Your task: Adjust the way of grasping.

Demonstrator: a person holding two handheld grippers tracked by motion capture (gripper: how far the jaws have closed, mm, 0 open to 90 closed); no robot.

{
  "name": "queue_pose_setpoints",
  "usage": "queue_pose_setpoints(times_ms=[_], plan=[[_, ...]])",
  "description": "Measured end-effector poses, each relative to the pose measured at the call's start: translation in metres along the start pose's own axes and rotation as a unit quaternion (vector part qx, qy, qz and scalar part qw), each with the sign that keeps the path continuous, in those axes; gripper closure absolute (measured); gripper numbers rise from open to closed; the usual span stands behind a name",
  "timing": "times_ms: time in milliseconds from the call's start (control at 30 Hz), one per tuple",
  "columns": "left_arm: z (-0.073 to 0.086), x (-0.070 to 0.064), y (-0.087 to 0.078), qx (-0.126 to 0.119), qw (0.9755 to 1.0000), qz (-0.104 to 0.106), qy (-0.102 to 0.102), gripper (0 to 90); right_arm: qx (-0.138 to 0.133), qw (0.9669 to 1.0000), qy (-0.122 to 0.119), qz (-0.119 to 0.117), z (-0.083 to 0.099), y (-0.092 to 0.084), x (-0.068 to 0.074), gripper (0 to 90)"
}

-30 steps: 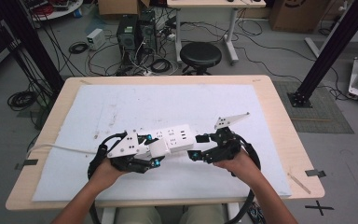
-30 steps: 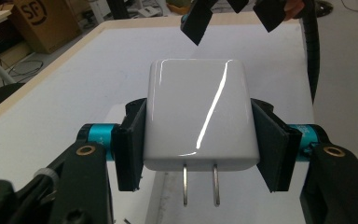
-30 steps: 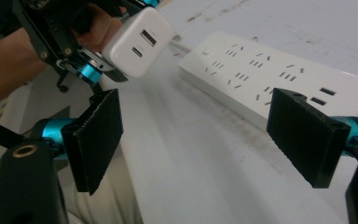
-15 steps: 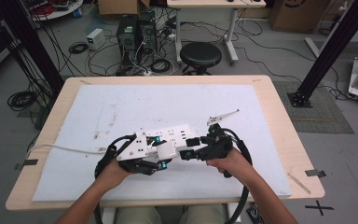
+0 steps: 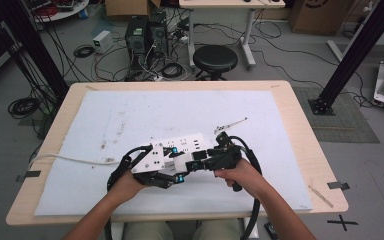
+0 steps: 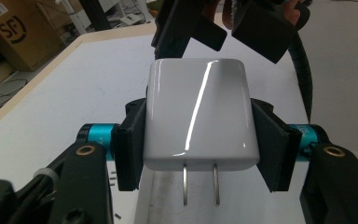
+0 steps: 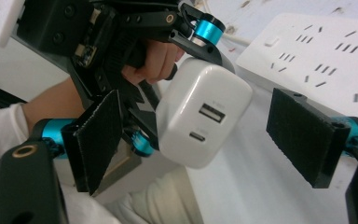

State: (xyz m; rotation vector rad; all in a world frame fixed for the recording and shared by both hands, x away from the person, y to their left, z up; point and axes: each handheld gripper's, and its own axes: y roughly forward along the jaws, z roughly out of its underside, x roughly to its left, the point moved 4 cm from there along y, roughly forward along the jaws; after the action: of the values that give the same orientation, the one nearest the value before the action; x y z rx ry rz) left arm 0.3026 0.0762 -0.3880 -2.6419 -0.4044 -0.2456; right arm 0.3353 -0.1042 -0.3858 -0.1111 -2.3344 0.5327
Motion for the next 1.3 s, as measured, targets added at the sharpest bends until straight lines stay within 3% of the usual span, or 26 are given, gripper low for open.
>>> queue_pose_setpoints(times_ms=[167,267,633,733,900,1033,1167,1300], plan=[[-0.001,-0.001,0.002,0.000,1.0000,0.002,0.007,42.6,0.003,0.9997,0.018,-0.017,-0.001,0.005,-0.003,18.7],[-0.002,-0.002,0.003,-0.001,1.0000,0.003,0.009,42.6,0.012,0.9994,0.029,-0.016,-0.001,0.007,-0.003,18.9],[-0.003,-0.002,0.003,-0.002,0.9999,0.002,0.017,42.6,0.026,0.9981,0.052,-0.022,-0.002,0.011,-0.007,33.4],[-0.002,-0.004,0.005,0.011,0.9990,-0.007,0.044,42.6,0.040,0.9965,0.064,-0.036,-0.002,0.014,-0.008,52.9],[-0.001,-0.006,0.006,0.021,0.9978,-0.016,0.062,42.4,0.050,0.9936,0.093,-0.042,-0.001,0.014,-0.011,58.5],[0.002,-0.005,0.010,0.024,0.9986,-0.014,0.044,41.1,0.051,0.9931,0.100,-0.034,-0.002,0.014,-0.011,61.8],[0.008,0.000,0.011,0.022,0.9995,-0.015,-0.015,22.0,0.053,0.9956,0.076,-0.009,-0.001,0.011,-0.012,63.0],[0.017,0.004,0.009,0.027,0.9981,-0.024,-0.051,21.1,0.030,0.9978,0.058,0.012,-0.001,0.001,-0.016,63.2]])
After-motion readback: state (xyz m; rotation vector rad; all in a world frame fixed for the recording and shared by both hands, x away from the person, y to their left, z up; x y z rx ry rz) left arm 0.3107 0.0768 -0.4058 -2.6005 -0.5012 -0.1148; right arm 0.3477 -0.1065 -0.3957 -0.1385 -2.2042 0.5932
